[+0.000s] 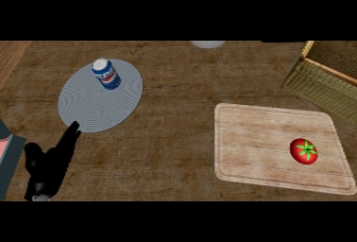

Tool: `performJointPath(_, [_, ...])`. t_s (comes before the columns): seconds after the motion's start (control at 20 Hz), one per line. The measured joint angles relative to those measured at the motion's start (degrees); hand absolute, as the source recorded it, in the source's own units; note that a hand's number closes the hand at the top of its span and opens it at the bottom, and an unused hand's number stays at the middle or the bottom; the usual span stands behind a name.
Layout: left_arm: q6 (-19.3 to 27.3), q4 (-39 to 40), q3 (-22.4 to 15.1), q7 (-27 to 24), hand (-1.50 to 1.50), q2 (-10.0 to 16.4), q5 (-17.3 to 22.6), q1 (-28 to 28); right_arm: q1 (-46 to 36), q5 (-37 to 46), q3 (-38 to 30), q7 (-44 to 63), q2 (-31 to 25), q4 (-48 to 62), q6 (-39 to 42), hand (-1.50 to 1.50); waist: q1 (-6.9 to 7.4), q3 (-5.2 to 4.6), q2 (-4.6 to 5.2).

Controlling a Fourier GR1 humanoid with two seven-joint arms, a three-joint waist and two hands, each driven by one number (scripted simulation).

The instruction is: Pick the tomato from the cutting board and place it in the basket

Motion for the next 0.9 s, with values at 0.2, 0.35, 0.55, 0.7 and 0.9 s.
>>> performJointPath(0.2, [0.06,0.11,-0.15,0.17,0.00,-0.55,-0.90,-0.30,2.76,5.32,0.97,-1.28,4.11,-1.09,-2.38,-1.50,0.35,0.04,0.10])
performJointPath(0.35, [-0.07,0.09,-0.09,0.42,0.00,-0.92,-1.17,-0.45,5.02,10.24,2.96,-2.59,6.76,-1.49,-3.54,-1.50,0.61,0.07,0.16])
performJointPath(0.55, [-0.54,0.29,0.09,-0.13,0.00,-1.33,-1.67,-0.32,7.23,15.34,5.16,-3.97,9.04,-0.92,-3.76,-1.50,0.80,0.08,0.17])
performJointPath(0.7, [-0.76,0.00,0.35,0.68,0.00,-1.28,-1.75,-0.25,8.93,18.63,6.60,-4.63,11.22,-0.93,-4.82,-1.50,0.81,0.11,0.13])
performJointPath(0.9, [-0.60,-0.13,0.13,2.18,0.00,-1.87,-2.33,-0.91,10.56,23.65,8.65,-6.75,14.35,0.14,-6.22,-1.50,0.88,0.13,0.13])
